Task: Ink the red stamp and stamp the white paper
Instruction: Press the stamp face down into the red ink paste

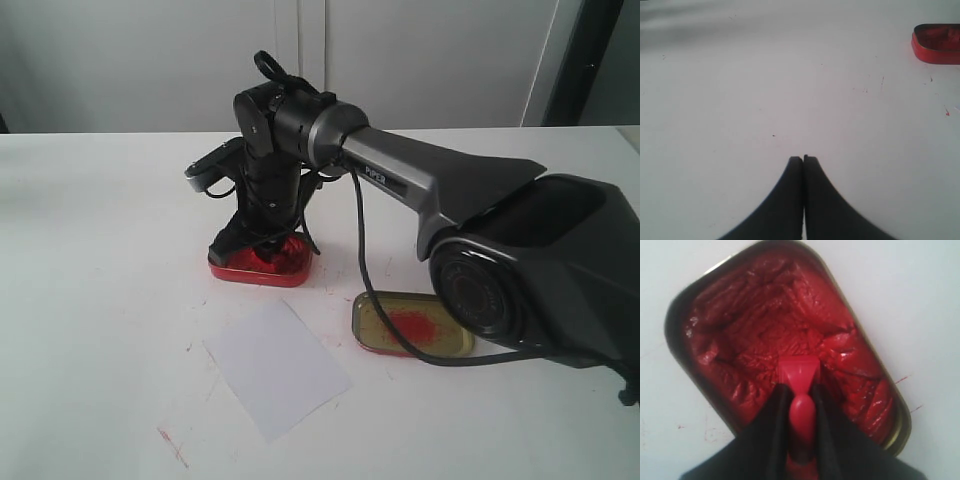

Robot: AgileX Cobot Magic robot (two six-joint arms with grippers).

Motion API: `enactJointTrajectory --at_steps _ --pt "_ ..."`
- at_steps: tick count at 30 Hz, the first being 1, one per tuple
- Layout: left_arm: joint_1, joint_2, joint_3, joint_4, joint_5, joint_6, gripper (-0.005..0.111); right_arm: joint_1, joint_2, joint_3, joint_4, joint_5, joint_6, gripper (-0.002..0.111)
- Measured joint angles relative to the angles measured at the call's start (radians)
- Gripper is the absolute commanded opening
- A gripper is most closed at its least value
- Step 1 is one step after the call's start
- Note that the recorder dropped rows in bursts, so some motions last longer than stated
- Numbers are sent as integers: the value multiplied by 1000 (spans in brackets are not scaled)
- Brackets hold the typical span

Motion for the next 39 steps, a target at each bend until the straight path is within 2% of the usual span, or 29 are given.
enactJointTrajectory --at_steps 39 --pt "0 0 0 0 0 0 0 0 41 -26 -2 29 29 0"
